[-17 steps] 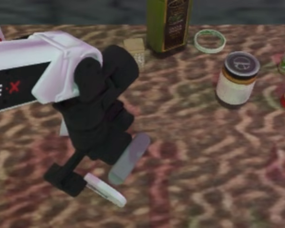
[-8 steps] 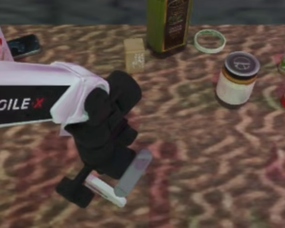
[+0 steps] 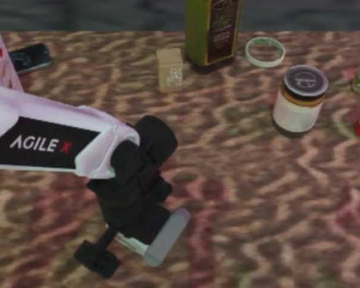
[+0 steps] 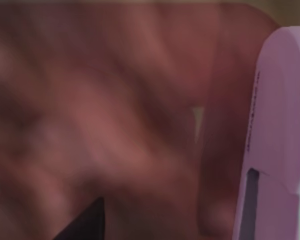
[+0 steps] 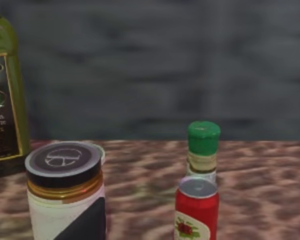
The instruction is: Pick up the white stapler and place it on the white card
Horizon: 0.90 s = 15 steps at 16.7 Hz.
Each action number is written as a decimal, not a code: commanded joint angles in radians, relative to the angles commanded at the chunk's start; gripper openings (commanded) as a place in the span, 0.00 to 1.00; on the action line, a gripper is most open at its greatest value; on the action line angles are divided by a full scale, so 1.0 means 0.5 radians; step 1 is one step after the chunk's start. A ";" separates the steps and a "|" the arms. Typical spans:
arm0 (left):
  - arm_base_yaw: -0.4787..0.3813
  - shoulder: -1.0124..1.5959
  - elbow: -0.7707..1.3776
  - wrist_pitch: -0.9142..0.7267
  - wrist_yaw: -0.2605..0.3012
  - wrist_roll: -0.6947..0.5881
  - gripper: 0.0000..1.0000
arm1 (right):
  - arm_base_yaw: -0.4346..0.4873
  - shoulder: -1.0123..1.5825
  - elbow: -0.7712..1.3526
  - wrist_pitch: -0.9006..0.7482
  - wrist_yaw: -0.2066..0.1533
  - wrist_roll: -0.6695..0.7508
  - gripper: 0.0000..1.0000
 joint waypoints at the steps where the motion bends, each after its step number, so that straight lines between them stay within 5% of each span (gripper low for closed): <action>1: 0.000 0.000 0.000 0.000 0.000 0.000 1.00 | 0.000 0.000 0.000 0.000 0.000 0.000 1.00; 14: 0.000 0.000 0.000 0.000 0.000 0.000 0.02 | 0.000 0.000 0.000 0.000 0.000 0.000 1.00; 15: 0.000 0.000 0.000 0.000 0.000 0.000 0.00 | 0.000 0.000 0.000 0.000 0.000 0.000 1.00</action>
